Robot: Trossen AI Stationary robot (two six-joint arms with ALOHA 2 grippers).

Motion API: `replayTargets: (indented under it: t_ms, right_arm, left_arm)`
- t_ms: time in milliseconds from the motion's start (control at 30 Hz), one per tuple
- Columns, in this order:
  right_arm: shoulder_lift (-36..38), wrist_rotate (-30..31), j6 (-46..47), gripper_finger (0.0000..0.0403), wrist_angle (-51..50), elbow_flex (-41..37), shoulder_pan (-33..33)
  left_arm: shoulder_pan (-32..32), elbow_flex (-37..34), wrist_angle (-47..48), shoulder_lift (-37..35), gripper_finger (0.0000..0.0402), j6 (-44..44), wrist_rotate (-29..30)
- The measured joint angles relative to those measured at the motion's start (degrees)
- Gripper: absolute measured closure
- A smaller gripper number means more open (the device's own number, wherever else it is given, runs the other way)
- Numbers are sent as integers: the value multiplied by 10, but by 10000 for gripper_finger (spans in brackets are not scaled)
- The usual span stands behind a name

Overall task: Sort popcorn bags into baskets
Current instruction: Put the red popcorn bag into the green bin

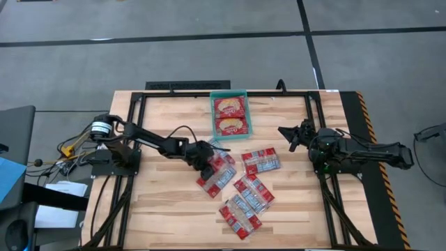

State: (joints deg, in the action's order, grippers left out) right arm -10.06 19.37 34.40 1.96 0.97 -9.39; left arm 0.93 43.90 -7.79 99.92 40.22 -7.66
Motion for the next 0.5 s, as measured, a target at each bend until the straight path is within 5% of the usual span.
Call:
replayTargets:
  t_ms: [167, 333, 500]
  right_arm:
    - [0, 0, -1, 349, 0, 0, 0]
    - [0, 0, -4, 349, 0, 0, 0]
    - [0, 1, -6, 349, 0, 0, 0]
  left_arm:
    - [-2, 1, -3, 28, 264, 30, -7]
    - [-3, 1, -4, 31, 374, 29, -17]
    - [-9, 0, -6, 32, 391, 70, -38]
